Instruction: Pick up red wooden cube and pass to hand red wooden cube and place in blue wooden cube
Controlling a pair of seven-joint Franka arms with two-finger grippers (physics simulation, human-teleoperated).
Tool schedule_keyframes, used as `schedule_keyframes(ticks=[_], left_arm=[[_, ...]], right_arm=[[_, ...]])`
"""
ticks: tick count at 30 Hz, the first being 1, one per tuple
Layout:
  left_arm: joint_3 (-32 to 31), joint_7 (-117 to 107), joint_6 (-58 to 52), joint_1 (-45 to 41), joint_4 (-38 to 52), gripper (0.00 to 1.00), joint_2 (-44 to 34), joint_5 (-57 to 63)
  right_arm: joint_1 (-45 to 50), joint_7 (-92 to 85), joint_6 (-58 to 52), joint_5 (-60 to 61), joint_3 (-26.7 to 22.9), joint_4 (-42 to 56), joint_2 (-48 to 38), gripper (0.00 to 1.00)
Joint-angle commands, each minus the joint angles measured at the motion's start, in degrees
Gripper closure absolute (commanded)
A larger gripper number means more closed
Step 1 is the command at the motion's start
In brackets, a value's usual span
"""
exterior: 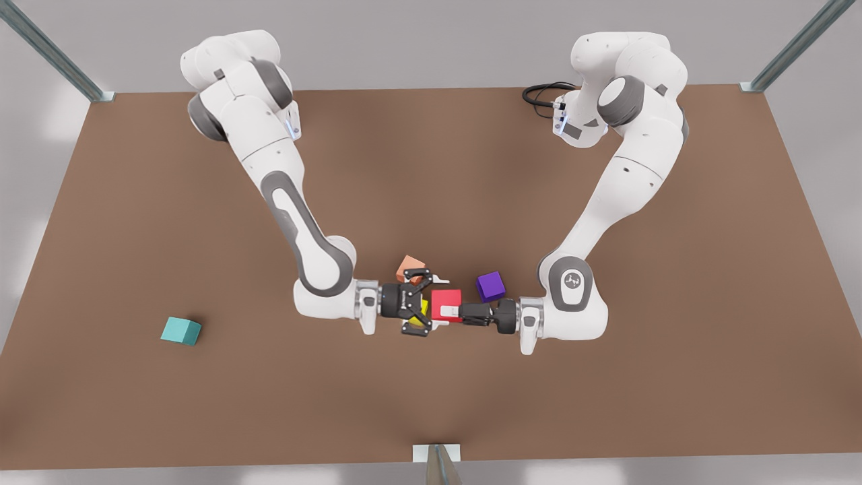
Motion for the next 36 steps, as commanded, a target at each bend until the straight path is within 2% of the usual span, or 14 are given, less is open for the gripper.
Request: schedule_keyframes(ticks=[1, 8, 9, 10, 11, 19, 20, 21, 26, 32, 34, 35, 36], left_arm=[[0.0, 1.8, -0.2, 0.0, 0.0, 0.33, -0.1, -0.4], [0.0, 1.9, -0.2, 0.2, -0.2, 0.33, -0.1, -0.4], [0.0, 1.9, -0.2, 0.3, -0.4, 0.33, -0.1, -0.4], [0.0, 1.9, -0.2, 0.3, -0.5, 0.33, -0.1, -0.4], [0.0, 1.9, -0.2, 0.2, -0.4, 0.33, -0.1, -0.4], [0.0, 2.0, -0.2, 0.2, -0.5, 0.31, -0.1, -0.4], [0.0, 2.0, -0.2, 0.2, -0.5, 0.23, -0.1, -0.4], [0.0, 2.0, -0.2, 0.2, -0.5, 0.0, -0.1, -0.4], [0.0, 1.9, -0.3, 0.4, -0.5, 0.0, -0.1, -0.4], [0.0, 1.9, -7.9, 5.5, -1.0, 0.0, -0.1, -0.1], [0.3, 1.1, -13.2, 8.9, -0.9, 0.0, -0.1, 4.0], [0.4, -2.5, -17.3, 10.6, -0.5, 0.0, -0.1, 9.1], [0.5, -9.9, -21.5, 12.2, 1.4, 0.0, -2.0, 19.7]], right_arm=[[0.2, -0.1, 1.5, 0.0, 0.1, 0.6, 0.2, 0.01], [1.1, 0.8, 2.7, 0.0, 0.1, 2.3, 1.1, 0.02], [1.1, 0.7, 2.7, 0.0, 0.1, 2.3, 1.1, 0.11], [1.1, 0.6, 2.7, 0.0, 0.1, 2.3, 1.1, 0.37], [1.1, 0.6, 2.7, 0.0, 0.1, 2.3, 1.1, 0.42], [0.8, 0.6, 2.6, 0.0, 0.0, 2.1, 0.9, 0.41], [0.8, 0.6, 2.5, 0.0, 0.0, 2.1, 0.9, 0.41], [0.8, 0.6, 2.6, 0.0, 0.1, 2.1, 0.9, 0.41], [0.5, 0.6, 2.4, -0.1, 0.0, 2.0, 0.9, 0.41], [-4.4, 0.6, -0.2, -1.3, -0.3, 0.9, 0.3, 0.41], [-8.4, 0.4, -3.1, -3.6, -0.3, -1.4, -1.9, 0.41], [-10.1, 0.6, -4.3, -5.0, -0.4, -3.2, -3.1, 0.41], [-12.3, 0.9, -5.8, -7.0, -0.5, -6.0, -4.8, 0.41]])
